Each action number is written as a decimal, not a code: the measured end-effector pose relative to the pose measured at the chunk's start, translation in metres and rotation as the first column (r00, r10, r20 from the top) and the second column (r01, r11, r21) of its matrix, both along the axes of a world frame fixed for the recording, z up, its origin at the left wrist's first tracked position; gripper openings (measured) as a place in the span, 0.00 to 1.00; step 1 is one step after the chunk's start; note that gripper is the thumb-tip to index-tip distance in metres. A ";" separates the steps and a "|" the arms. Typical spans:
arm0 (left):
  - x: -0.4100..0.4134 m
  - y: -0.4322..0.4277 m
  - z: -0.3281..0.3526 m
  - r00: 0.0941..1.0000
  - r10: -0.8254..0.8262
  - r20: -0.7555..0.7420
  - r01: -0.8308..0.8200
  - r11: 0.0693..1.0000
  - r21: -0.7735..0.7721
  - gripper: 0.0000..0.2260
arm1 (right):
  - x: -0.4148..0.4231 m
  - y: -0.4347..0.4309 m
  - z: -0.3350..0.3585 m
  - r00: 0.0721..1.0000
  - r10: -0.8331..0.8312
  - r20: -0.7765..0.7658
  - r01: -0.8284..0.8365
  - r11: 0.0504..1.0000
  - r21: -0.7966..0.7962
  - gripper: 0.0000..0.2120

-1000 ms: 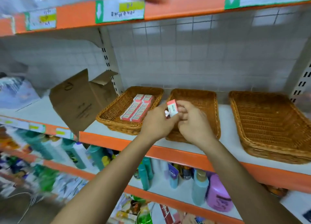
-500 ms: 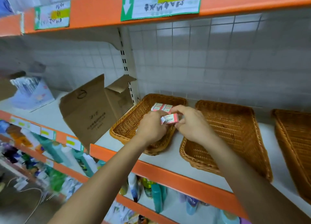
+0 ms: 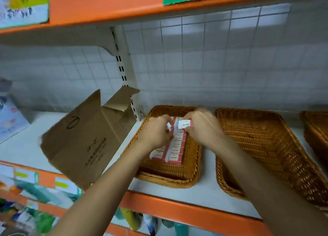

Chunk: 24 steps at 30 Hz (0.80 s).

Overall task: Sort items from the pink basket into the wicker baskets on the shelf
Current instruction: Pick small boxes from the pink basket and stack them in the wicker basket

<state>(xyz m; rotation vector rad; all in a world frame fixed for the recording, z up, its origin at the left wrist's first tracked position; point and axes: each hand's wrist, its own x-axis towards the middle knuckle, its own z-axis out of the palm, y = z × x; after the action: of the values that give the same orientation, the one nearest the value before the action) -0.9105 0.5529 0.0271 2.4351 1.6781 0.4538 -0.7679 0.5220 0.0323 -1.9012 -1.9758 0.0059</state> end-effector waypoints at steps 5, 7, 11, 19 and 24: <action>-0.019 0.028 -0.003 0.996 -0.043 -0.078 0.031 0.988 -0.149 0.23 | -0.015 0.025 -0.004 0.994 -0.103 0.035 0.106 0.989 -0.106 0.09; -0.022 0.036 -0.005 0.995 -0.075 -0.070 0.062 0.983 -0.173 0.23 | -0.023 0.032 -0.008 0.990 -0.135 0.048 0.140 0.982 -0.126 0.11; -0.021 0.050 -0.011 0.990 -0.138 -0.031 0.131 0.977 -0.168 0.19 | -0.038 0.041 -0.016 0.977 -0.212 0.028 0.214 0.961 -0.175 0.10; -0.020 0.059 -0.030 0.991 -0.118 0.067 0.121 0.991 -0.048 0.19 | -0.045 0.041 -0.034 0.947 -0.320 0.035 0.322 0.935 -0.147 0.13; -0.020 0.059 -0.034 0.988 -0.112 0.104 0.113 0.994 -0.008 0.20 | -0.049 0.035 -0.038 0.955 -0.281 0.091 0.292 0.944 -0.152 0.15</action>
<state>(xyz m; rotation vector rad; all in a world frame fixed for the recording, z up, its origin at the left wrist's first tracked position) -0.9308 0.6119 -0.0066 2.4354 1.4893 0.5402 -0.8173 0.5570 -0.0053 -2.3106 -1.7680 0.0236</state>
